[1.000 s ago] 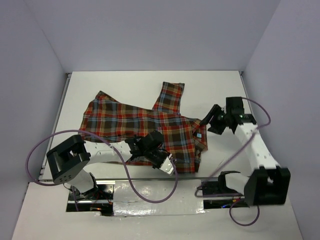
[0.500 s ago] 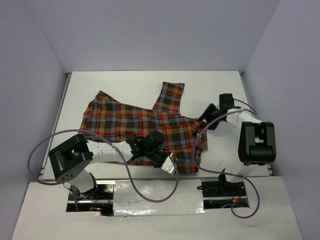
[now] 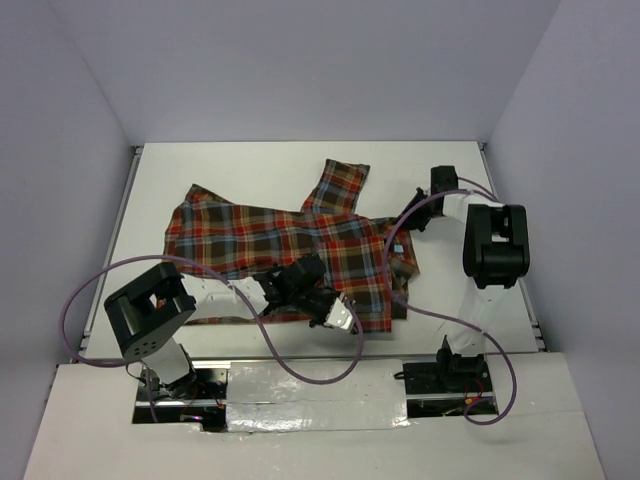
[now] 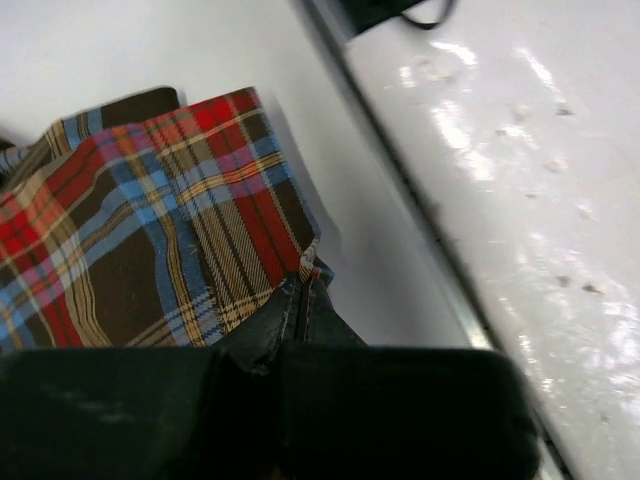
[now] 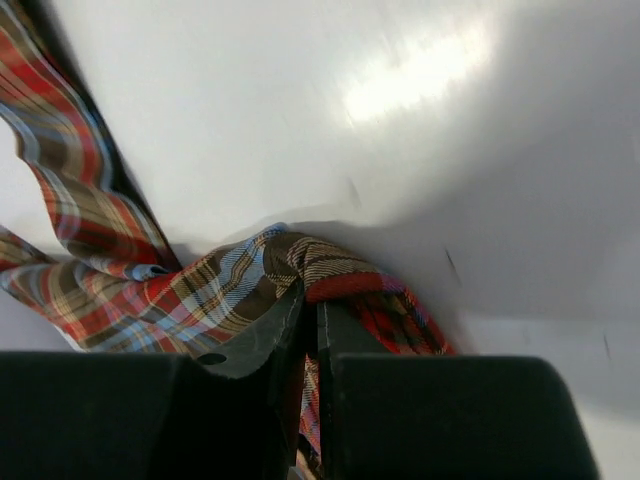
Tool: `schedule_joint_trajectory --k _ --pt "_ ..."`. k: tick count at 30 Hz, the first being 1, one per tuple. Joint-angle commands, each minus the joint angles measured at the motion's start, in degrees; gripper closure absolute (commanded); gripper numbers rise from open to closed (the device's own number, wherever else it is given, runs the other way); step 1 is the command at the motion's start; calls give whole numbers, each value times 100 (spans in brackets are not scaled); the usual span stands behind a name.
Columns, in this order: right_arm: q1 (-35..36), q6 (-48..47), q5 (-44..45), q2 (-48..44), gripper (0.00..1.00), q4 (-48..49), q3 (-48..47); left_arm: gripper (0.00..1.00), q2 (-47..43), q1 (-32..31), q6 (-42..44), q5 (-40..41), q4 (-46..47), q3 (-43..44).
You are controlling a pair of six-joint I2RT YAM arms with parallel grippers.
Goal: Fold and stack the long sleeve shirts
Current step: Fold the shirt
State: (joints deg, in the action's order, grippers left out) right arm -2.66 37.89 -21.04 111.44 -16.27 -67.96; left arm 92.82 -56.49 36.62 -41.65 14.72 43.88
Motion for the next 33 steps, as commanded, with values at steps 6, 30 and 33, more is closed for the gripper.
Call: schedule_joint_trajectory --k 6,30,33 --pt "37 -396 -146 1099 80 -182 -2018 100 429 208 -181 437 1225 349" --pt "124 -968 865 -4313 0 -2556 1706 100 378 226 179 201 1314 191" --pt "239 -635 592 -5060 2 -2636 2549 100 316 217 187 122 1305 139"
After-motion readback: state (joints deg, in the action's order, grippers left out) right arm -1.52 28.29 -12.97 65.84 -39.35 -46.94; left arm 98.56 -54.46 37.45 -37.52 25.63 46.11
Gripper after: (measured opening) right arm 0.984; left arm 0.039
